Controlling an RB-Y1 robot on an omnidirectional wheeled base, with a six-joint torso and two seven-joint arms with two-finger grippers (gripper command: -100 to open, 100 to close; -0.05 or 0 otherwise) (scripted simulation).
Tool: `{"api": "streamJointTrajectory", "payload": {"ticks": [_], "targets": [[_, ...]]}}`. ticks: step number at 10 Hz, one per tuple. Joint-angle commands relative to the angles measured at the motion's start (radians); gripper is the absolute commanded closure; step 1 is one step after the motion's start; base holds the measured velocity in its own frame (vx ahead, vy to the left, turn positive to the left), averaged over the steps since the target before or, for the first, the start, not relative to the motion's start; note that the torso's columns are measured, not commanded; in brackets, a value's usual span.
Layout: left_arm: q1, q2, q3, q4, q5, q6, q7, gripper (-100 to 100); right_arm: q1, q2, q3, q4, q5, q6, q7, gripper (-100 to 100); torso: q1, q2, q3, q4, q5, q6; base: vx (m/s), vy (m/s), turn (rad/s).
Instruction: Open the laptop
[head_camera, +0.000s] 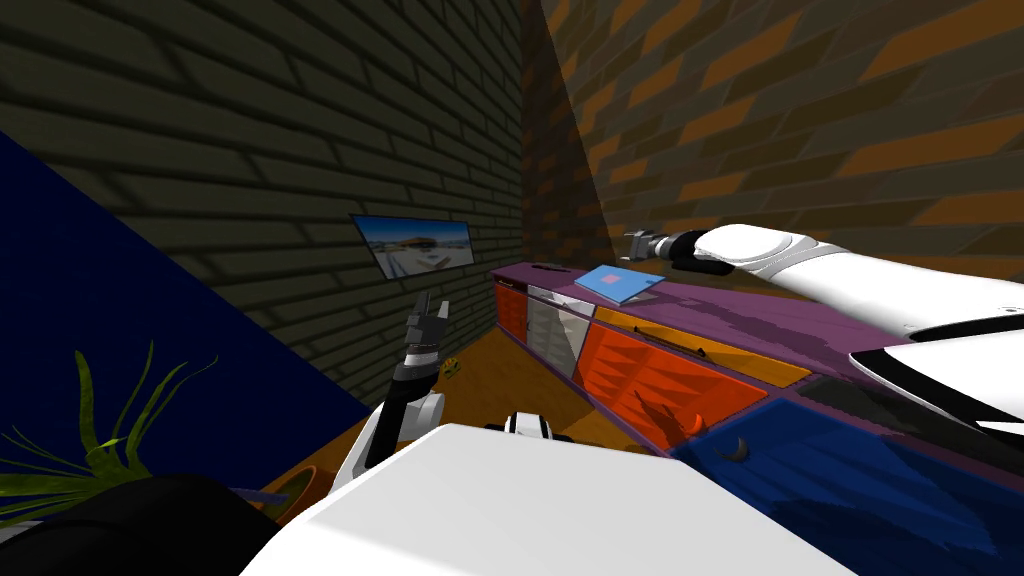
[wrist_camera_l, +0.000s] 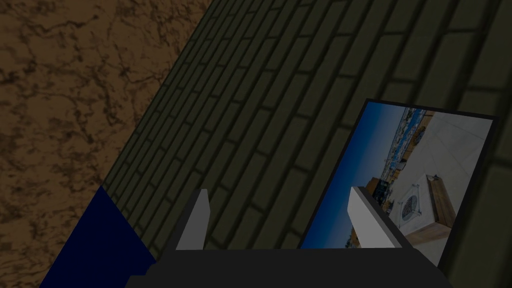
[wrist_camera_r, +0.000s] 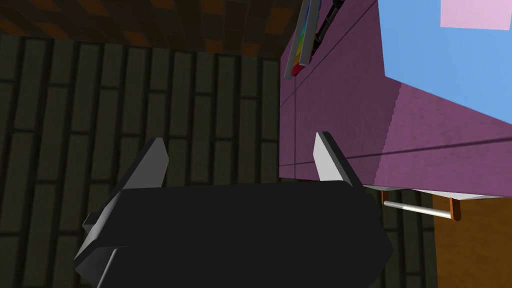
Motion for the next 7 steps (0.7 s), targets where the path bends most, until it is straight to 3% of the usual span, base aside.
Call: {"api": "streamJointTrajectory", "payload": {"ticks": [1,3,4,7], "targets": [[0.0,0.0,0.0,0.0,0.0,0.0,0.0,0,-0.039,-0.028,0.0,0.008,0.001,-0.049,-0.019,-100,-0.001,0.0,0.0,0.0,0.0,0.0,0.036,0.02,0.002],[0.0,0.0,0.0,0.0,0.0,0.0,0.0,0,-0.036,-0.033,-0.006,0.008,-0.005,-0.054,-0.009,-100,-0.001,0.001,0.001,0.0,-0.001,0.0,0.017,0.009,0.001],[0.0,0.0,0.0,0.0,0.0,0.0,0.0,0,-0.037,-0.034,-0.006,0.008,-0.005,-0.056,-0.012,0,-0.002,0.001,0.001,0.0,-0.001,0.0,0.0,0.0,0.0],[0.0,0.0,0.0,0.0,0.0,0.0,0.0,0,-0.037,-0.034,-0.006,0.008,-0.005,-0.056,-0.012,0,-0.001,0.001,0.001,0.0,0.0,0.0,0.0,0.0,0.0]]}}
